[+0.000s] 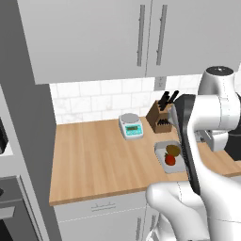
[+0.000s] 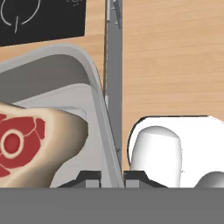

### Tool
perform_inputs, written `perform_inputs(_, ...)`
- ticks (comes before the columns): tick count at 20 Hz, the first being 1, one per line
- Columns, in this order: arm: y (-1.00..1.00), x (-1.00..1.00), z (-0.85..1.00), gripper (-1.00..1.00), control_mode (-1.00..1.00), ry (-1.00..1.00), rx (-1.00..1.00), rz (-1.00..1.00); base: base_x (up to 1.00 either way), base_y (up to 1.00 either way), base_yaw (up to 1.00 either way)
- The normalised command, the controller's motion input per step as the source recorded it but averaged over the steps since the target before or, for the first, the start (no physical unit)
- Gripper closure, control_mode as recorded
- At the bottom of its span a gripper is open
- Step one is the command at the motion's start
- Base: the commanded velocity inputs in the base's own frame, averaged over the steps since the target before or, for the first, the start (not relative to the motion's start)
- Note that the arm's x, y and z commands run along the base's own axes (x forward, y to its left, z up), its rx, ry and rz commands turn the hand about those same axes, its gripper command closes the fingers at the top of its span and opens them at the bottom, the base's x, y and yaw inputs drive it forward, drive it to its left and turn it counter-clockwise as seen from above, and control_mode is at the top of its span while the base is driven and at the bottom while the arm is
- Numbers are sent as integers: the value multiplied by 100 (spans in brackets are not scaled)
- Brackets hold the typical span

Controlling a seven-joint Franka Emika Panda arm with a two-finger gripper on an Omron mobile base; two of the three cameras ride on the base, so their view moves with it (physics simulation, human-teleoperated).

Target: Take the meat container that has the steak and place it on the second highest rack of the freezer. Then take the vegetable container that has the tomato and avocado and place it on the highest rack of the freezer.

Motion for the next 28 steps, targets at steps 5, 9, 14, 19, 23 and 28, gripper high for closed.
perform_inputs(5,-1,-19,-15,100,-100,0,7,18,0,0,0)
perform_inputs(9,2,-17,-1,100,-100,-2,4,2,0,0,0)
perform_inputs(14,0,-8,0,100,-100,-7,0,-4,0,0,0)
perform_inputs(19,-5,2,7,100,-100,0,0,0,0,0,0)
perform_inputs(23,0,13,4,100,-100,0,0,7,0,0,0)
perform_inputs(28,0,11,0,100,-100,0,0,11,0,0,0)
